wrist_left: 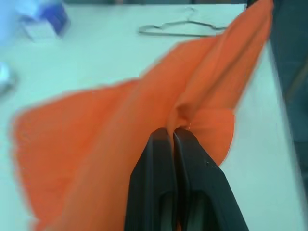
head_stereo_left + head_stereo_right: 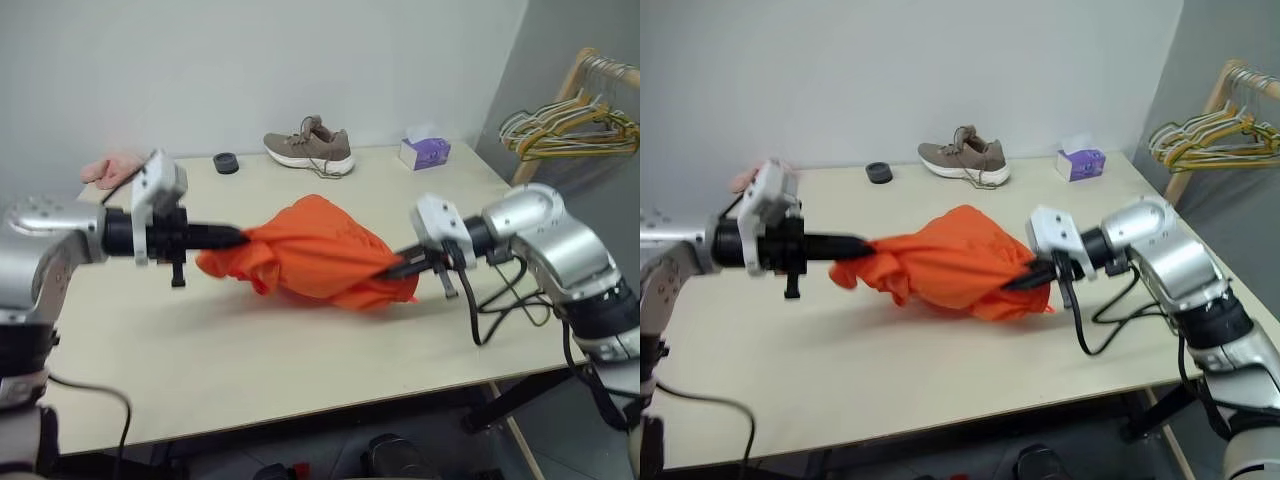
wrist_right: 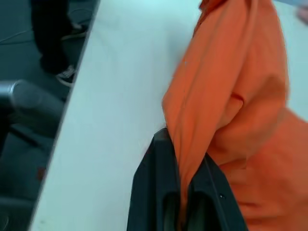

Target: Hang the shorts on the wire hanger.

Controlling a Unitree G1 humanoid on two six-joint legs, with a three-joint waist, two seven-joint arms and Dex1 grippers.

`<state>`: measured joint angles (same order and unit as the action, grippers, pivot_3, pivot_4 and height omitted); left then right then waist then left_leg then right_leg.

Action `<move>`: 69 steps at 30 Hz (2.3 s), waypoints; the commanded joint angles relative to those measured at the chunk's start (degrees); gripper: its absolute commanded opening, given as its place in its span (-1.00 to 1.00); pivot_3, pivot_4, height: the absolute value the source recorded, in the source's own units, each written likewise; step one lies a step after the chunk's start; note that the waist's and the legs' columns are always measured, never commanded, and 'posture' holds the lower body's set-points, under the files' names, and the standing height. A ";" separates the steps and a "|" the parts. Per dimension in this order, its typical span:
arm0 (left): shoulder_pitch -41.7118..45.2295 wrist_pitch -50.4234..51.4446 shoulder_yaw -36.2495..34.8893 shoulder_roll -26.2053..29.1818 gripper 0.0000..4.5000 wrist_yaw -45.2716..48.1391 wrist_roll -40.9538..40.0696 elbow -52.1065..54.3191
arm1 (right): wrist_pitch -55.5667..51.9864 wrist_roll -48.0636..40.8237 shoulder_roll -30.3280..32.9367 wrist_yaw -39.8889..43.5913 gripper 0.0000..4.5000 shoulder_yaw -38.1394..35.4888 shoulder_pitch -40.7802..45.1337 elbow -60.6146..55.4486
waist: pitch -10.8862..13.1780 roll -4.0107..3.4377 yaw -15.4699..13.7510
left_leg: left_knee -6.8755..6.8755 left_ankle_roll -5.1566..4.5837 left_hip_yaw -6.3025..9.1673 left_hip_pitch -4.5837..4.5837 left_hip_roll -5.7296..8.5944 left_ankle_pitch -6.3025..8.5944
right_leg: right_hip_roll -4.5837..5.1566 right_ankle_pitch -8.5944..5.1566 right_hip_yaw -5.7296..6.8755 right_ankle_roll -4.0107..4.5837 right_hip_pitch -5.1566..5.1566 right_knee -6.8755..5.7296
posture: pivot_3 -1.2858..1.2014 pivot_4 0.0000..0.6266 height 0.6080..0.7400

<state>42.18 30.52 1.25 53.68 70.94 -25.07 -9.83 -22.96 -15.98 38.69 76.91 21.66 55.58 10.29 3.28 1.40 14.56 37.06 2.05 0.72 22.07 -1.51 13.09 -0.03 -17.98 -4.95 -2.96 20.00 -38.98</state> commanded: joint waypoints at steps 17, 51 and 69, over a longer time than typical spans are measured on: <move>63.90 -64.01 25.15 -1.57 -1.00 -69.19 62.19 -55.19 | 56.87 45.43 -14.80 -81.77 -0.99 7.11 50.14 60.99 | 0.33 0.04 6.96 | -1.13 0.52 -0.91 3.28 0.08 -0.38 | 1.01 0.18 -0.55 -0.29 4.30 -1.17 | -0.15 -1.00 1.00; -57.28 -4.65 -6.78 20.10 -1.00 -5.32 1.43 31.20 | 29.25 23.85 7.30 -6.12 -0.99 11.40 -24.33 -18.08 | 0.53 0.23 -2.03 | -0.30 0.26 1.63 -1.22 0.77 -0.23 | 1.36 -1.20 1.30 0.89 -1.66 -0.49 | -0.13 -1.00 1.00; -61.97 -0.56 -10.06 16.80 -0.01 -3.05 -2.56 34.91 | 15.57 17.53 7.99 -0.85 0.22 9.80 -28.71 -27.24 | 0.56 0.21 -1.85 | -0.68 0.52 1.60 -1.07 0.65 0.01 | 1.17 -1.25 1.20 0.59 -1.30 -0.39 | -0.13 -1.00 1.00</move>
<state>-19.47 29.65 -6.10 70.41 67.08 -26.96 24.03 -6.45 3.17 46.63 74.97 33.78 26.57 -15.19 3.84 1.61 12.71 36.37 2.57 2.32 21.00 -0.86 13.10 1.15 -19.24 -3.75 -2.36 18.70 -39.36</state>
